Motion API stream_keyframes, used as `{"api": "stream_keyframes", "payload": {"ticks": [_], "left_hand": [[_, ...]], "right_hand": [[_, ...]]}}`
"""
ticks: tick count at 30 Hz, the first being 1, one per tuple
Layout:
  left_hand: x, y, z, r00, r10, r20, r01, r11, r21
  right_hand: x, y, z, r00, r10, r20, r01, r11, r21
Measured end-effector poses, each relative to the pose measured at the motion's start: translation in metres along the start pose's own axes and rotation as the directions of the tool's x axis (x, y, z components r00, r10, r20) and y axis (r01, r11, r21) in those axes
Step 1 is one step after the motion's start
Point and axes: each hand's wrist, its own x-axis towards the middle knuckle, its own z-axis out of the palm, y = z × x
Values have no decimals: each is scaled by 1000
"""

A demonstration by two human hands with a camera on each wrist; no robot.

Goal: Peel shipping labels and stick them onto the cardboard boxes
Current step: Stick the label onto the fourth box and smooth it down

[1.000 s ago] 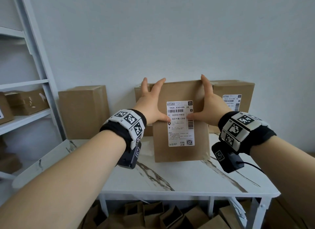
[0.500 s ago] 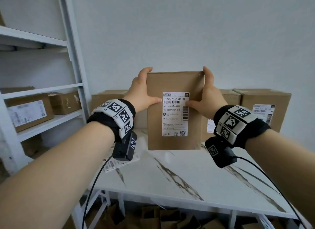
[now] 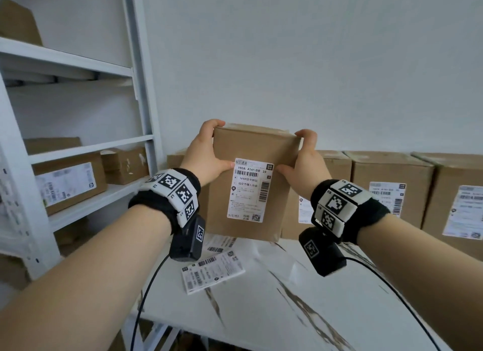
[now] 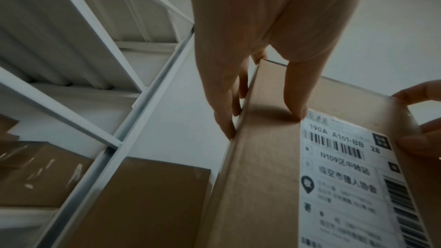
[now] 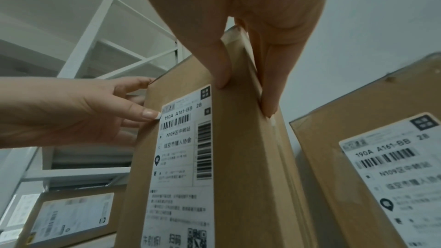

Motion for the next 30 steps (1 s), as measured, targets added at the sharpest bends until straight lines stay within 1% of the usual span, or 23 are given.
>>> {"api": "stream_keyframes", "payload": {"ticks": [4,7,10,13,18,22,26,30], "left_hand": [[13,-24,14,1000,-28,-1,28,999,-26],[24,-37,24,999,-47,21,48,997,-57],[32,-43,32,998,-56,38,58,997,-47],[37,-47,37,998,-52,40,54,998,-40],[45,-59,48,995,-99,18,101,991,-86],[51,-64,56,992,-124,-9,124,992,31],[58,-66,63,994,-108,0,106,977,185],[62,-69,74,992,-124,9,117,958,261]], "right_hand": [[12,8,19,1000,13,9,-13,999,-29],[21,15,27,1000,30,7,-30,997,-75],[27,19,28,999,49,10,-48,992,-112],[33,20,30,999,46,10,-44,985,-165],[42,21,42,1000,15,-7,-17,974,-225],[48,24,52,1000,16,-23,-23,938,-347],[56,31,59,1000,11,-25,-21,901,-432],[64,43,70,998,-47,-39,17,824,-566]]}}
